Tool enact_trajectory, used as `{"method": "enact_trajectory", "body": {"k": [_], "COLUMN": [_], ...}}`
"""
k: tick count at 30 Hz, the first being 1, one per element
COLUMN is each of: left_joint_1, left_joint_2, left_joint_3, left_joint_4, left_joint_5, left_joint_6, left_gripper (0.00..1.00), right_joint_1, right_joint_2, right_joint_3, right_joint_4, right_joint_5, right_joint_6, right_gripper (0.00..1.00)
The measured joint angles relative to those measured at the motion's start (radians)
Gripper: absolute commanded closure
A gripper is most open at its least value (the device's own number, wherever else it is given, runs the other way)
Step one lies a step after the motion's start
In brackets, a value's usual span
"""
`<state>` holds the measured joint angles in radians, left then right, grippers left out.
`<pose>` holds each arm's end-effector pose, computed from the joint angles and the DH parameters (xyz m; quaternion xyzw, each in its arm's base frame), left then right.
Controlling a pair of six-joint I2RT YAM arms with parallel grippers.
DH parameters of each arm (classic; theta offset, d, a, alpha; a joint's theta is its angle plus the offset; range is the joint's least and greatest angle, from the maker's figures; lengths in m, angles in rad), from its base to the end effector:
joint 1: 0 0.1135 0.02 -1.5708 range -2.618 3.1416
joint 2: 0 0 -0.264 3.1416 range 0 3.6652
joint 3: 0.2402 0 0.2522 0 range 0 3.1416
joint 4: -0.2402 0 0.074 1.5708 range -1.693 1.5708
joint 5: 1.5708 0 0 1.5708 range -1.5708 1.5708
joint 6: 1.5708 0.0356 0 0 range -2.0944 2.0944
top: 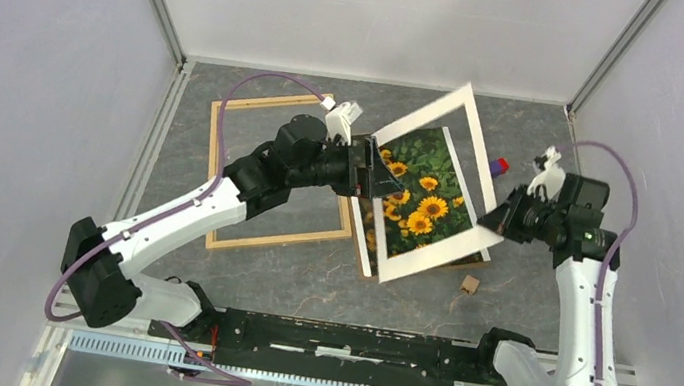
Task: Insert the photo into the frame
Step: Pick up the photo frame item at the center of the board.
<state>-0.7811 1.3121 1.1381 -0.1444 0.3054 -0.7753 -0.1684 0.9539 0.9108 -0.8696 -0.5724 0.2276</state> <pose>0.2102 -0.2235 0.3516 0.0915 0.8006 -0.4944 0.3260 0.1789 -0.0109 0.2960 0.0891 0.9081 0.2762 0.3020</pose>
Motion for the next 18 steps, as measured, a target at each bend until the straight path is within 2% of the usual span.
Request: {"method": "enact_trajectory", "body": {"k": [5,11,18], "left_joint_1": [0.0,0.0,0.0], "left_joint_2": [-0.06,-0.219,-0.453], "left_joint_3": [0.027,0.081,0.124], "left_joint_4": [-0.089,-0.165,-0.202], "left_joint_5": [-0.065,-0.159,-0.337], "left_joint_6": [0.054,0.09,0.135], "left_gripper": [0.0,0.0,0.0], "right_joint_1": [0.081,0.328,0.627], "right_joint_2": [0.081,0.228,0.591], "right_joint_3": [0.251,0.472,0.784], "right_joint_4": [0.091,0.276,0.4], "right_joint_5": [-0.025,-0.029,-0.002], "right_joint_6": [0.053,0.169,0.276], "right_gripper": [1.0,1.0,1.0]}}
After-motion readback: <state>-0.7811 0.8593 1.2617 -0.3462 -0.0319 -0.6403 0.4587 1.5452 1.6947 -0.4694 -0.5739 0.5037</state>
